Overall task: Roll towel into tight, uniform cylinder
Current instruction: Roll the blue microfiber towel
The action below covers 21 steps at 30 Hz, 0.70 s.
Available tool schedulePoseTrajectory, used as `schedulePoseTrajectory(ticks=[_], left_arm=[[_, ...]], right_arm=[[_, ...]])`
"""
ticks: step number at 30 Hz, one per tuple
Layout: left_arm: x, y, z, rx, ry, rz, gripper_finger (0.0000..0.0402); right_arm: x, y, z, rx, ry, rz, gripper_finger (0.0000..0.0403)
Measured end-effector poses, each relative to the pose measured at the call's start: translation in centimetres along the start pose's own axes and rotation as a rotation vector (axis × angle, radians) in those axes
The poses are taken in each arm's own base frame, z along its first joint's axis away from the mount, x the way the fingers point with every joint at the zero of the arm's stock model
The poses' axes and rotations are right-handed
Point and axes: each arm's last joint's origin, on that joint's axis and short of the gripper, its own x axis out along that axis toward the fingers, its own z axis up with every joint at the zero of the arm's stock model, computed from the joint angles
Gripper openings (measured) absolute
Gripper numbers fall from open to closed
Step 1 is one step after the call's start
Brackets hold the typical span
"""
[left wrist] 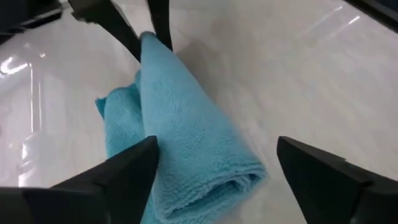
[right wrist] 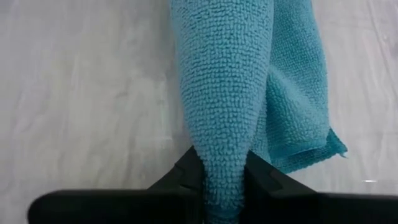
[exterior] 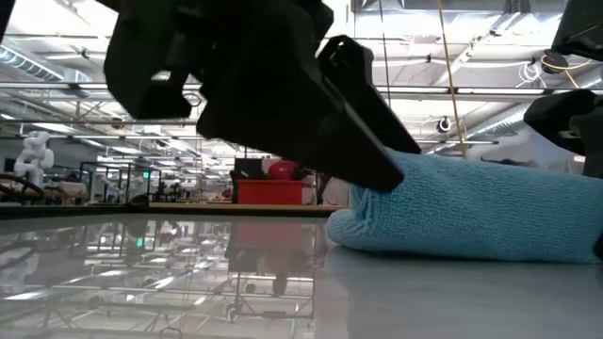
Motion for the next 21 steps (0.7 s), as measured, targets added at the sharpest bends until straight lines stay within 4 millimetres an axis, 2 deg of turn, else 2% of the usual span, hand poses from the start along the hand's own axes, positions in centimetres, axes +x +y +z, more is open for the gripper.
schedulePoseTrajectory(ticks=[2, 5, 8, 15, 21], left_arm=[[0.1, -0.1, -0.1, 0.002, 0.007, -0.002, 0.0336], [0.0, -0.4, -0.1, 0.008, 0.012, -0.005, 0.0318], [0.0, -0.7, -0.2, 0.015, 0.027, -0.012, 0.0278], [1.9, -1.8, -1.7, 0.003, 0.061, -0.028, 0.0176], [2.1, -2.7, -1.5, 0.036, 0.043, 0.011, 0.0172]], right_arm=[[0.0, 0.0, 0.0, 0.001, 0.000, 0.001, 0.0049], [0.0, 0.0, 0.0, 0.002, 0.003, 0.003, 0.0049], [0.0, 0.0, 0.0, 0.003, 0.004, 0.005, 0.0049], [0.2, -0.1, 0.2, 0.043, 0.009, 0.007, 0.0049], [0.3, -0.3, 0.3, 0.061, 0.011, 0.004, 0.0049]])
